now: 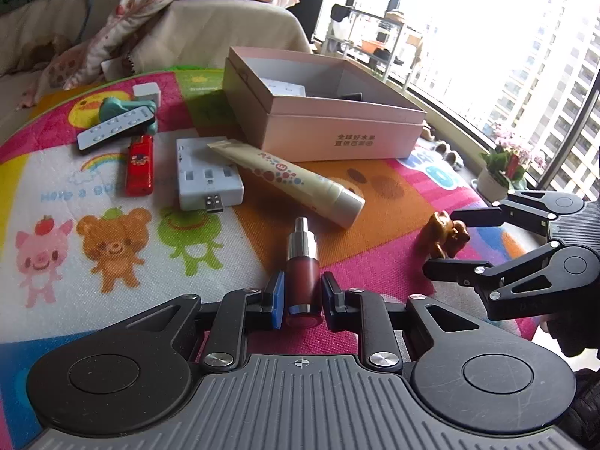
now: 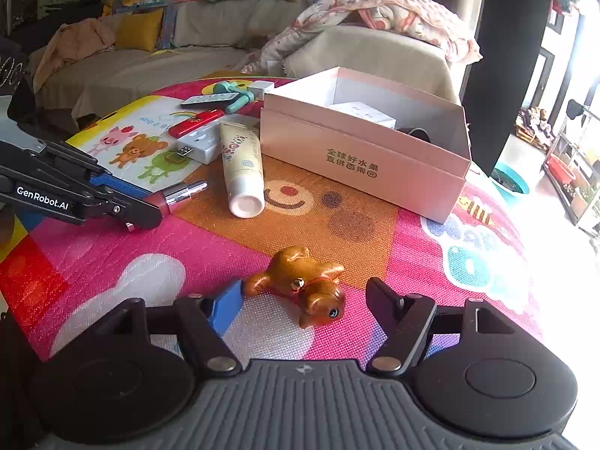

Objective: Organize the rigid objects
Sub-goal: 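Grasp the brown toy dog with the right tool while the left tool holds the bottle, then place the toy dog in the pink box with right tool while left tool drops bottle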

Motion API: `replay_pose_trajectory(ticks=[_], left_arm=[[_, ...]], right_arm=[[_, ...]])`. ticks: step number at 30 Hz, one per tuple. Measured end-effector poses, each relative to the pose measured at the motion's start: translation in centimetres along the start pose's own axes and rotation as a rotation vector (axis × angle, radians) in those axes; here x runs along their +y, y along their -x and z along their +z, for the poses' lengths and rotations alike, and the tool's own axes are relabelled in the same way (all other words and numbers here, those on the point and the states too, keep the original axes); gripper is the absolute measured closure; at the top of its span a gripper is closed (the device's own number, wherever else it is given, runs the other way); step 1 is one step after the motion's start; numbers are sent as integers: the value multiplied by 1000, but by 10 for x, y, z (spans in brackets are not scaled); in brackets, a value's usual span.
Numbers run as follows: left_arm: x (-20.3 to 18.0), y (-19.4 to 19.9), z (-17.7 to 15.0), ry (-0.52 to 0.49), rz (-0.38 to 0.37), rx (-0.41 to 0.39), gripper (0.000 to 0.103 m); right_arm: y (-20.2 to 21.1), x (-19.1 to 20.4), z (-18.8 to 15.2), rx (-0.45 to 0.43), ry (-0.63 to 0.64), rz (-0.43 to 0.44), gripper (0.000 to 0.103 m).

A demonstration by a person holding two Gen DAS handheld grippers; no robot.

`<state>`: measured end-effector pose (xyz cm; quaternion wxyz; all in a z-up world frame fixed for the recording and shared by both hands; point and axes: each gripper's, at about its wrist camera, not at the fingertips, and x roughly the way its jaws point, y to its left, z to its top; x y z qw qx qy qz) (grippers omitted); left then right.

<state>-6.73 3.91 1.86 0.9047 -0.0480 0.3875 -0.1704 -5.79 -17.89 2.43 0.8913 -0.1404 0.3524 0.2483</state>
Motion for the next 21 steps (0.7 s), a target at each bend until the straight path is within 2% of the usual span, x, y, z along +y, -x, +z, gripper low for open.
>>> replay_pose_trajectory(ticks=[6, 8, 10, 19, 21], left_arm=[[-12, -10, 7, -39, 52, -9, 79], [-18, -12, 7, -74, 68, -6, 78], [-23, -12, 7, -111, 83, 0, 78], [-34, 0, -11, -171, 65, -28, 79], [-35, 4, -4, -145, 23, -35, 79]], right_arm=[[-6, -8, -4, -13, -158, 27, 28], [-5, -8, -4, -22, -178, 29, 31], [-5, -6, -4, -25, -165, 21, 44], [4, -4, -10, -35, -112, 10, 44], [11, -9, -7, -58, -117, 15, 45]])
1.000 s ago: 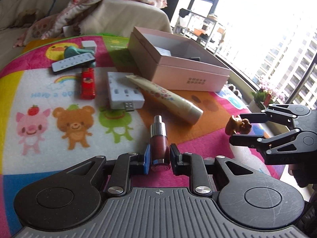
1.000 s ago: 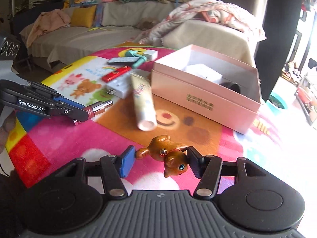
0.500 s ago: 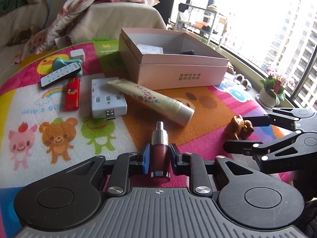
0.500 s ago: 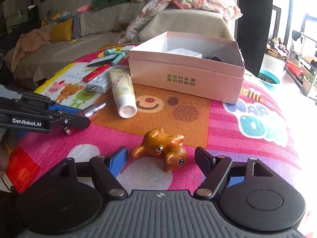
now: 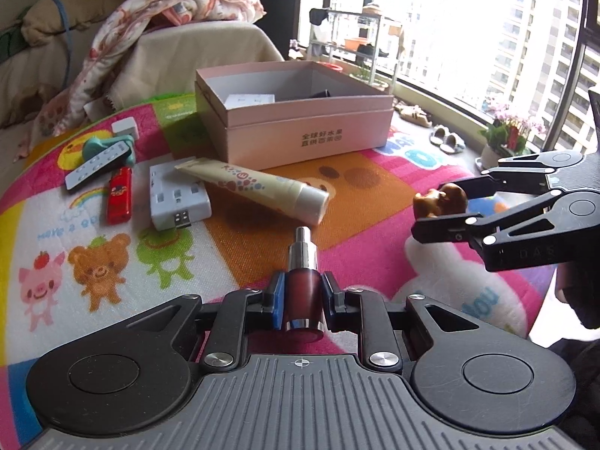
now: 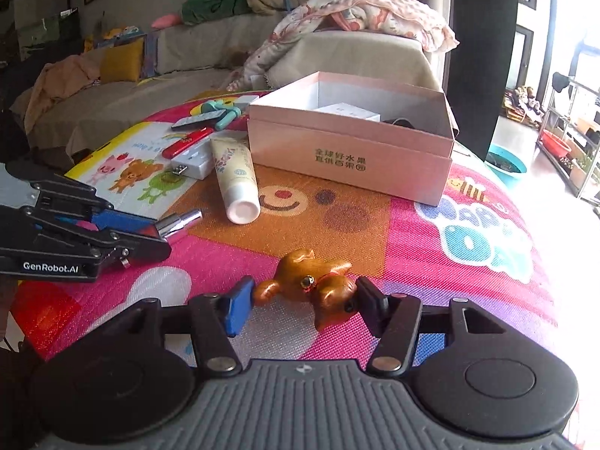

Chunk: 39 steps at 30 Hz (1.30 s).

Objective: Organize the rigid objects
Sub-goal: 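Place the toy dog in the pink box with right tool while left tool drops bottle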

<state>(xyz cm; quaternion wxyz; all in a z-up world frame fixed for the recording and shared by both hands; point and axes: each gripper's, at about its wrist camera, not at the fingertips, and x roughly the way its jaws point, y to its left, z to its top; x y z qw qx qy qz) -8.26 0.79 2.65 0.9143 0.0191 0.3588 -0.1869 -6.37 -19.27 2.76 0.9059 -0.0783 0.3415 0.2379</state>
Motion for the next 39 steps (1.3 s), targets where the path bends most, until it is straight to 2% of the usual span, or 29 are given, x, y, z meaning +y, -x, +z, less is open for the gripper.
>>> replay_pose_trajectory(ticks=[3, 4, 7, 9, 12, 15, 18, 22, 25, 28, 31, 35, 39], left_arm=[[-2, 12, 35, -10, -53, -56, 79], [-4, 18, 51, -33, -49, -90, 79], [-9, 40, 108, -115, 9, -259, 79], [-6, 45, 143, -115, 18, -337, 79], [4, 32, 182, -53, -51, -356, 79], [14, -2, 200, 18, -95, -300, 79], [23, -42, 193, 31, -83, -229, 79], [44, -88, 178, 107, -106, -123, 79], [60, -112, 170, 153, -113, -50, 79], [81, -104, 164, 187, -105, -93, 79], [100, -76, 154, 235, -91, -179, 79], [134, -41, 131, 285, 27, -258, 79], [171, -15, 103, 330, 195, -295, 79]], right_arm=[[21, -10, 24, -86, -1, -15, 45], [30, -14, 36, -128, 2, -19, 45], [60, -27, 84, -273, 6, -42, 45], [73, -39, 116, -351, -22, -32, 45], [72, -57, 158, -406, -44, -43, 45], [48, -69, 185, -393, -40, -99, 45], [11, -81, 198, -327, -46, -119, 44], [-46, -96, 203, -217, -64, -112, 44], [-89, -105, 203, -127, -78, -72, 44], [-113, -109, 196, -80, -102, -114, 42], [-105, -109, 182, -112, -105, -101, 35], [-78, -95, 156, -156, -51, -99, 33], [-56, -69, 128, -143, 7, -38, 33]])
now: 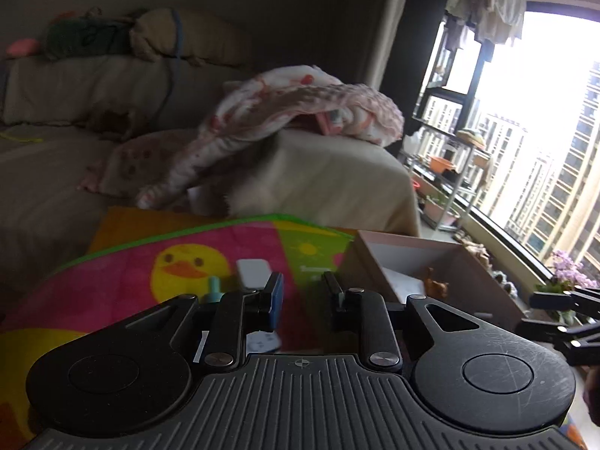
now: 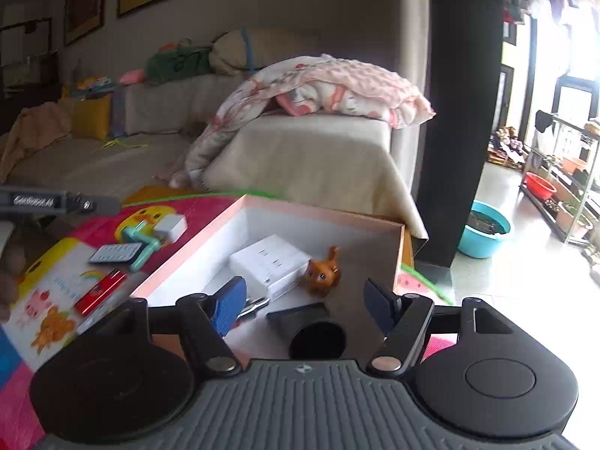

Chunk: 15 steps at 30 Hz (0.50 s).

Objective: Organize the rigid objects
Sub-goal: 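Place the toy dog in the pink box with right tool while left tool drops bottle, then grasp the grey remote control with the left tool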

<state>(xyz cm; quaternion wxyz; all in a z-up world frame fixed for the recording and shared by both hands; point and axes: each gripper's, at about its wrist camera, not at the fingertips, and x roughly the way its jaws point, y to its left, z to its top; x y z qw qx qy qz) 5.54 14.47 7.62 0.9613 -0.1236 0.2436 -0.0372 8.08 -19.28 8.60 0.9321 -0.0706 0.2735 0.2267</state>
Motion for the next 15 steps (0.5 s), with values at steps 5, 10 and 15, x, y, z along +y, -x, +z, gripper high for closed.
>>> replay_pose_trajectory(ticks=[5, 10, 15], left_arm=[[41, 6, -6, 72, 100, 23, 79], [30, 3, -22, -23, 20, 97, 79], [19, -2, -29, -115, -14, 108, 78]], right_arm=[[10, 41, -35, 40, 70, 54, 29], [10, 73, -59, 75, 118, 88, 28], [11, 77, -70, 95, 94, 139, 26]])
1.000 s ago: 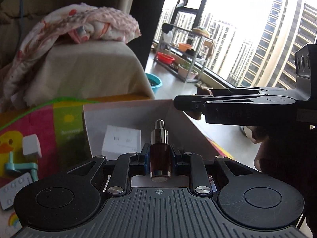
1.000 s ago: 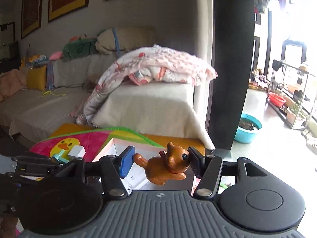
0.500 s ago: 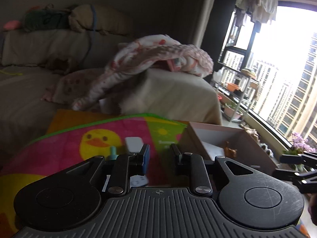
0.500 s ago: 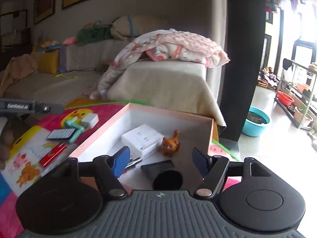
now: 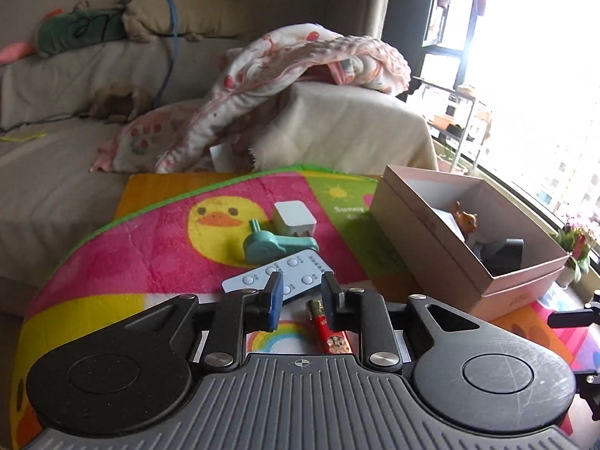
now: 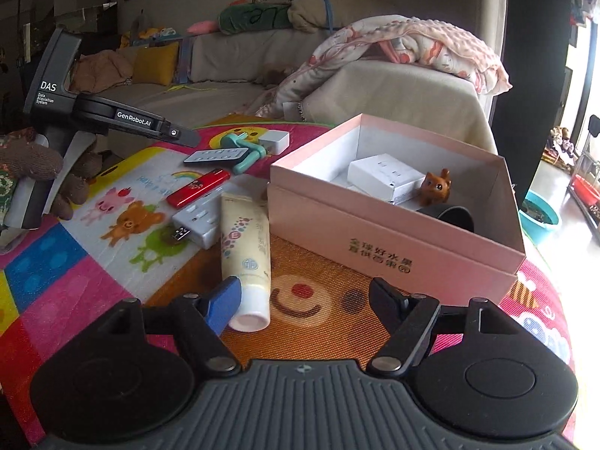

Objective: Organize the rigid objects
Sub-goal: 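Grasp the grey remote control with the left tool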

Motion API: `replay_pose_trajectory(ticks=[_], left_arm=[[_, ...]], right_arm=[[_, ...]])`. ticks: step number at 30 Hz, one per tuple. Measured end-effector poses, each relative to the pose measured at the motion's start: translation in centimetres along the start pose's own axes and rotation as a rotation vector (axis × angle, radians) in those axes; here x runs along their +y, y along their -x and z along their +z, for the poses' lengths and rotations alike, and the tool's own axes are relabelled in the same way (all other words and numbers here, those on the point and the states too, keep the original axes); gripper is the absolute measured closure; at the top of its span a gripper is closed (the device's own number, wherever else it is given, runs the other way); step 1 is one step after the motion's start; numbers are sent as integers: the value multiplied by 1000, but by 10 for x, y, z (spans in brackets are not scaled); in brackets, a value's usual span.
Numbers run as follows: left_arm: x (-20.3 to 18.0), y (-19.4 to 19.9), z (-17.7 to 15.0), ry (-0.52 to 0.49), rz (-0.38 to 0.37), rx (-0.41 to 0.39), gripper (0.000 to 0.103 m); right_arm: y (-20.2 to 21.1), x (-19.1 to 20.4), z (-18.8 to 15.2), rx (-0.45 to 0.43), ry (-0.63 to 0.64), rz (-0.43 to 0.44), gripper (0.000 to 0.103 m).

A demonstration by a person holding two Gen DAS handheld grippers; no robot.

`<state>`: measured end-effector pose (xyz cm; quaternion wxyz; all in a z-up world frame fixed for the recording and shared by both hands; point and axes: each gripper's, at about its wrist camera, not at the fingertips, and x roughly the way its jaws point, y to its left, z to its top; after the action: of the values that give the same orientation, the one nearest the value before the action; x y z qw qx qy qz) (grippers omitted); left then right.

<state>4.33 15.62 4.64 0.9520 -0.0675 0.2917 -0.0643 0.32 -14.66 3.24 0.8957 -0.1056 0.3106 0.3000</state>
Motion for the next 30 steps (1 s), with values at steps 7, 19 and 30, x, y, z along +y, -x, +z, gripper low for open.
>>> replay_pose_trajectory(ticks=[7, 19, 30], left_arm=[[48, -37, 20, 176, -14, 49, 78], [85, -75, 20, 323, -183, 141, 77], [20, -11, -4, 116, -104, 139, 77]], right_arm=[[-6, -3, -13, 14, -68, 46, 21], [-14, -5, -16, 47, -91, 47, 20], [-13, -6, -16, 44, -100, 46, 20]])
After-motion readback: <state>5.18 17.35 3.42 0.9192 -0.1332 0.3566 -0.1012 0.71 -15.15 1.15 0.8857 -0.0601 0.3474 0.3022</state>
